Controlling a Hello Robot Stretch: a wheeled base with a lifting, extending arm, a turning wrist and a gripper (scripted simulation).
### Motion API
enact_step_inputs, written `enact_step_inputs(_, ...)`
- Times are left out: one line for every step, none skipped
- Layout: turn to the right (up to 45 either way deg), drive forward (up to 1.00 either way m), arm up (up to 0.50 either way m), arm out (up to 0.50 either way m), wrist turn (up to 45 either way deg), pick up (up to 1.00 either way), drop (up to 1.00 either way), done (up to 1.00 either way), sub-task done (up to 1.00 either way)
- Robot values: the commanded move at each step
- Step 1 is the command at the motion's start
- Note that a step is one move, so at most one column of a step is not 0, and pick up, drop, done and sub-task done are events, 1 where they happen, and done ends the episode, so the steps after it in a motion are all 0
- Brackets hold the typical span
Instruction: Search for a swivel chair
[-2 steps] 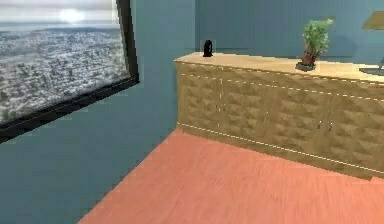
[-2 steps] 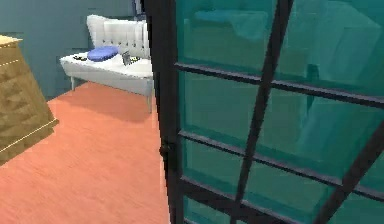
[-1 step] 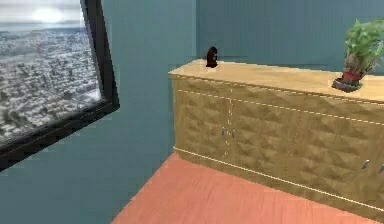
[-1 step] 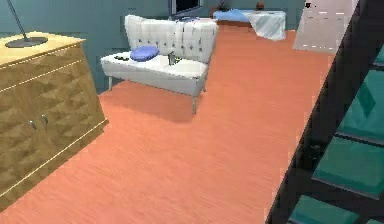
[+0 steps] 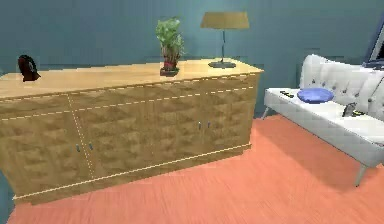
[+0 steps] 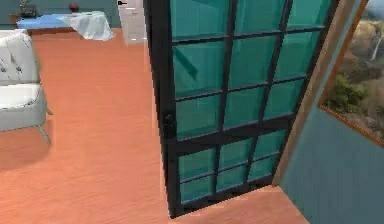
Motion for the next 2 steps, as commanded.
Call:
enact_step_inputs(45.0, 0.0, 0.0, 0.0, 0.0, 0.0, 0.0, 0.0, 0.0)
enact_step_inputs(6.0, 0.0, 0.0, 0.0, 0.0, 0.0, 0.0, 0.0, 0.0)
